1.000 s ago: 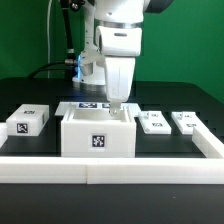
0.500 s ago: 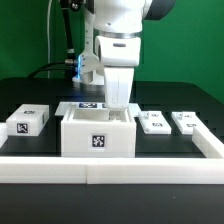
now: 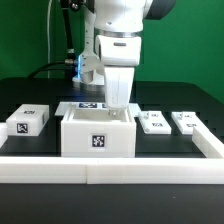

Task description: Assemble cabinet

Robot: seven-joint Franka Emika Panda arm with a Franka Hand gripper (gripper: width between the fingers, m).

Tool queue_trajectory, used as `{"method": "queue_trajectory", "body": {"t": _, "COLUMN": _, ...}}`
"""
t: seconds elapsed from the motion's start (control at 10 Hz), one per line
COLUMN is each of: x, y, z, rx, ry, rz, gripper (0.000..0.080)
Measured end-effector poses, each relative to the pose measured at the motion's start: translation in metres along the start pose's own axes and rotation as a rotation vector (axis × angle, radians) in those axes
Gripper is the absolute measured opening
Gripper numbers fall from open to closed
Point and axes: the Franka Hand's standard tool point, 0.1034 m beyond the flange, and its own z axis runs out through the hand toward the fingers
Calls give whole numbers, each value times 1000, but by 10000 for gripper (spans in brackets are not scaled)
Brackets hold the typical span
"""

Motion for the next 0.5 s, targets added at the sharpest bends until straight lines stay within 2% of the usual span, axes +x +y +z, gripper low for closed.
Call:
{"method": "queue_trajectory", "body": {"t": 0.1, "x": 0, "y": 0, "z": 0, "rx": 0, "ry": 0, "rz": 0, "gripper": 171}}
{"method": "queue_trajectory", "body": {"t": 0.2, "x": 0, "y": 0, "z": 0, "rx": 0, "ry": 0, "rz": 0, "gripper": 53}}
{"method": "queue_trajectory", "body": {"t": 0.5, "x": 0, "y": 1, "z": 0, "rx": -3, "ry": 0, "rz": 1, "gripper": 37}}
